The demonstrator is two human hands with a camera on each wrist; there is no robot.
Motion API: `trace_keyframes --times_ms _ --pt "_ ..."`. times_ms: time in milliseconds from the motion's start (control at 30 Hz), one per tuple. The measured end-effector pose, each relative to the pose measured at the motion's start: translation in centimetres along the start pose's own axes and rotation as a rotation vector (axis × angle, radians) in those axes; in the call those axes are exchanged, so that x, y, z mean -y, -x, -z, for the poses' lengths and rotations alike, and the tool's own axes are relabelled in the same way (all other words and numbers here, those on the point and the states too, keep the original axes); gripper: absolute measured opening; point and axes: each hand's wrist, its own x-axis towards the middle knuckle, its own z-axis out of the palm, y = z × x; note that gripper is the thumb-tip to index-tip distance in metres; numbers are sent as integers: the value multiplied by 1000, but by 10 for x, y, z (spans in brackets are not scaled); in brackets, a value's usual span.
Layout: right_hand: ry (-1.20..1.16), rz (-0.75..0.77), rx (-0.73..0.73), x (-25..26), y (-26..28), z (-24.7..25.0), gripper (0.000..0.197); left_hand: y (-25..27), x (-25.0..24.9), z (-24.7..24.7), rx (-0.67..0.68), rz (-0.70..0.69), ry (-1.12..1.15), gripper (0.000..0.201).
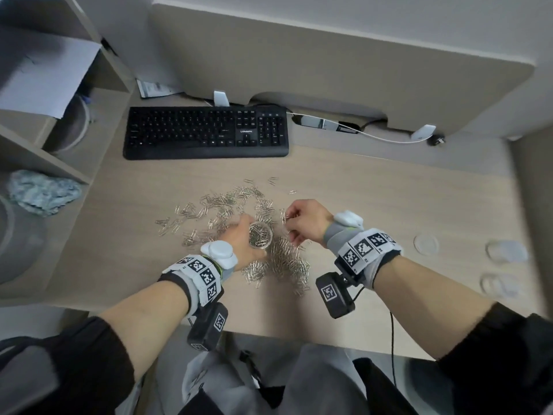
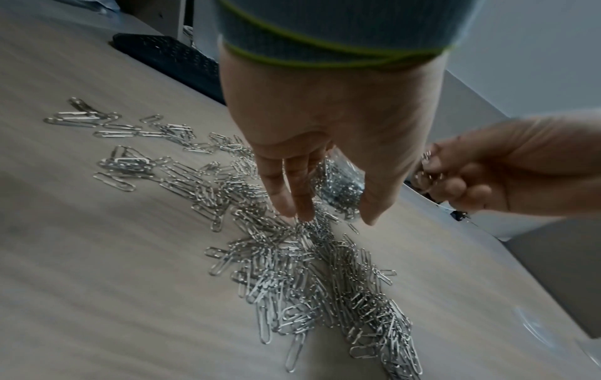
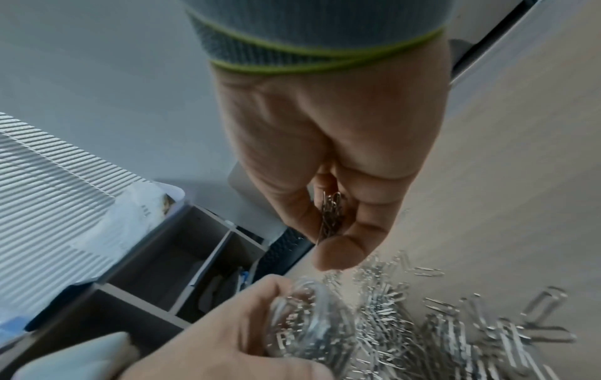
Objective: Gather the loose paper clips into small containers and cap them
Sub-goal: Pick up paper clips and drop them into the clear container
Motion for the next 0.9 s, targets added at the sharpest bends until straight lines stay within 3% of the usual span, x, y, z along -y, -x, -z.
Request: trace_keyframes --times_ms 200,433,733,900 --pt "123 114 22 16 12 -14 21 1 -15 -1 -21 -37 22 83" --pt "345 213 1 25 20 -26 15 6 -21 2 -68 -53 74 67" --pt "224 288 54 34 16 -29 17 7 -11 8 -91 -42 75 67" --pt "229 274 -85 29 0 -19 13 6 2 11 -101 -34 90 75"
